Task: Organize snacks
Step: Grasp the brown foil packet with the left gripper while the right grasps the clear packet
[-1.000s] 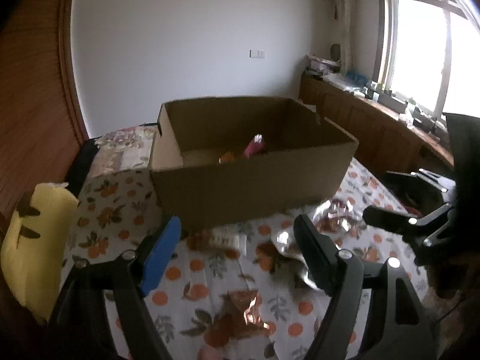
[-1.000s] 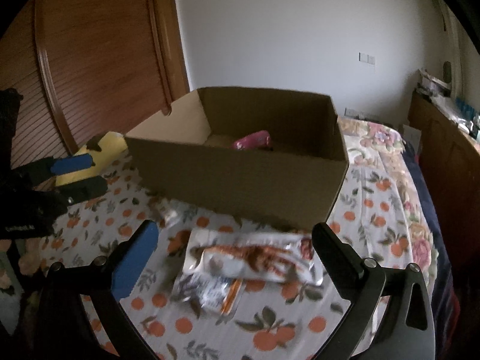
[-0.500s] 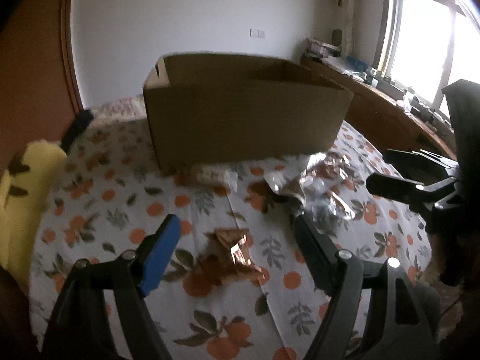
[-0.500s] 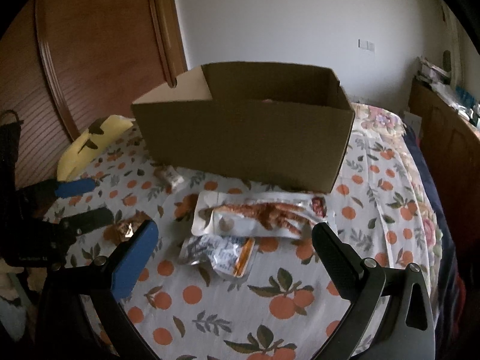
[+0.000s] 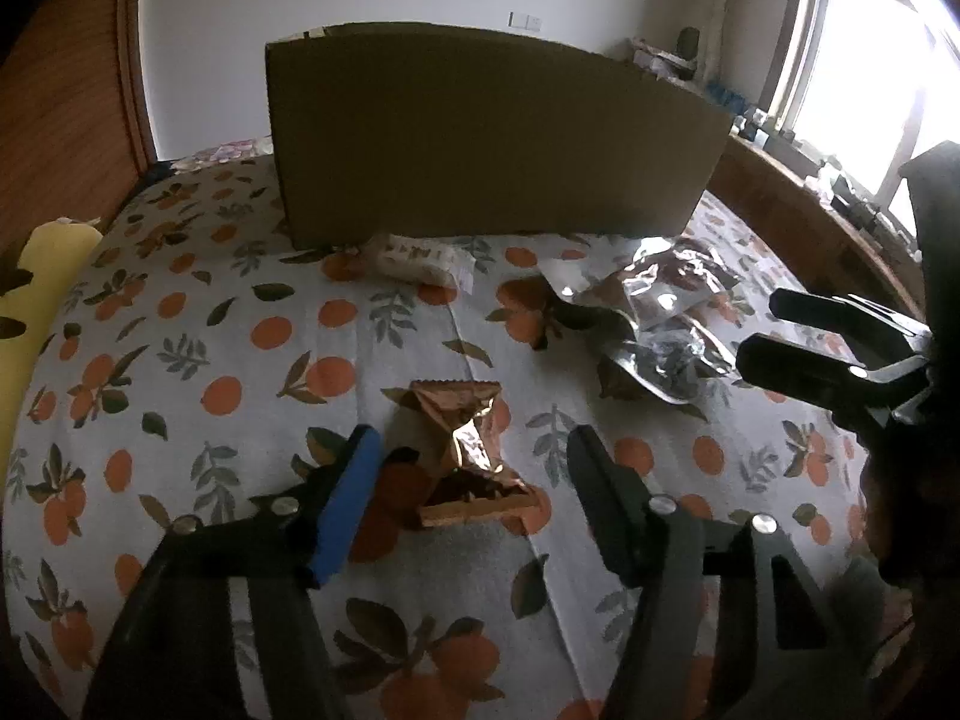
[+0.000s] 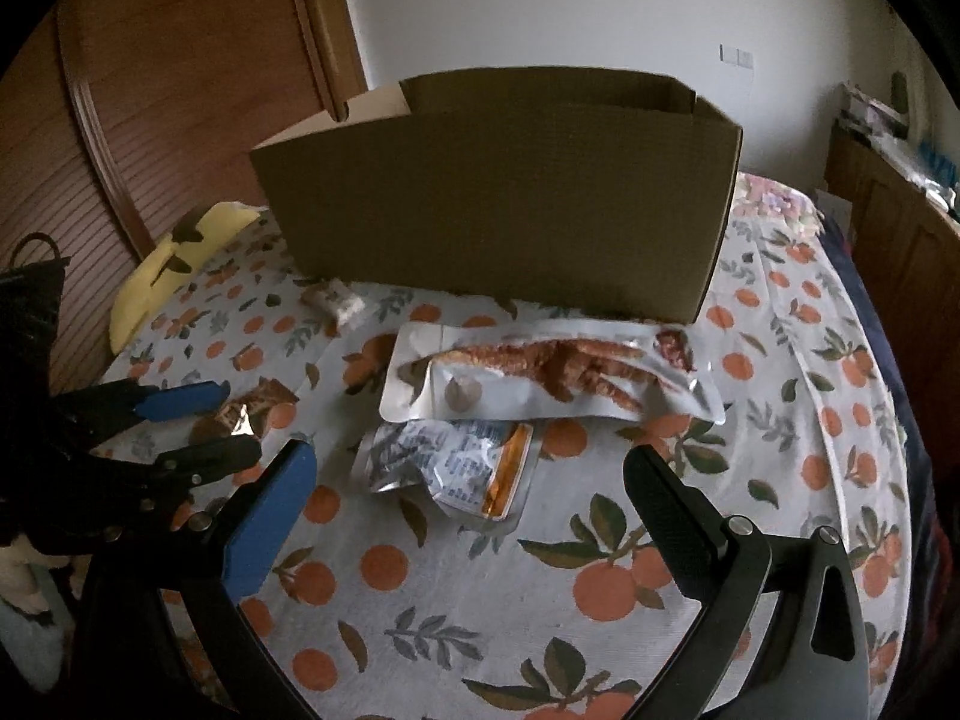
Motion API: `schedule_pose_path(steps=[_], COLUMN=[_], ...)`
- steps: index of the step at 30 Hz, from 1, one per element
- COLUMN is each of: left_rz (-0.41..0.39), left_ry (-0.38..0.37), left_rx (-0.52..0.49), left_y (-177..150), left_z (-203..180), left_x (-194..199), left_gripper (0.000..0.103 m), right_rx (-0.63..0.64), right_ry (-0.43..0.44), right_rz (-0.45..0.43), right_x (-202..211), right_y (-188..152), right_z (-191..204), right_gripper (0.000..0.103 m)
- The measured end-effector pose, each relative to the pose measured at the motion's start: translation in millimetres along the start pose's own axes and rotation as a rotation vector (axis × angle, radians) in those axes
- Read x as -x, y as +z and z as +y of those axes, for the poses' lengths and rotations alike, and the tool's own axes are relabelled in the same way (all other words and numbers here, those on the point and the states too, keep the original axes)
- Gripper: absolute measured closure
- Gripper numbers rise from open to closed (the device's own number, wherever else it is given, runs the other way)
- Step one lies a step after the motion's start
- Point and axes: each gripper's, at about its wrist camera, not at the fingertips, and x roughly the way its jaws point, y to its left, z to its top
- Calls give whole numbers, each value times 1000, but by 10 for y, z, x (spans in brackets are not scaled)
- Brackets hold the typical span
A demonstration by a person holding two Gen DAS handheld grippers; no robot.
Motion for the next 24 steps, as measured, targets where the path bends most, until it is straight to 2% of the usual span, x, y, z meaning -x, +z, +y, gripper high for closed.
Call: schedule_pose_path(steps=[4, 7, 9, 15, 24], left_rz=[10, 10, 4, -6, -28], left_ry=[15, 33, 46, 13, -38], left_rx=[-2, -20, -31, -52, -10], left_y=[14, 23, 20, 13, 9], left_z=[-12, -31, -33, 3, 128], left_x=[-71, -88, -93, -57, -18], left_gripper=[47, 56, 72, 82, 82], right_rx=[-11, -13, -12, 7, 66], right_ry=[3, 4, 5, 11, 20], right_rz=[12, 18, 22, 50, 149], right_x=[-63, -98, -122, -218, -497], right_y=[-28, -35, -35, -14, 73], right_z=[-27, -32, -30, -39, 37], right_gripper=[0, 0, 0, 0, 0])
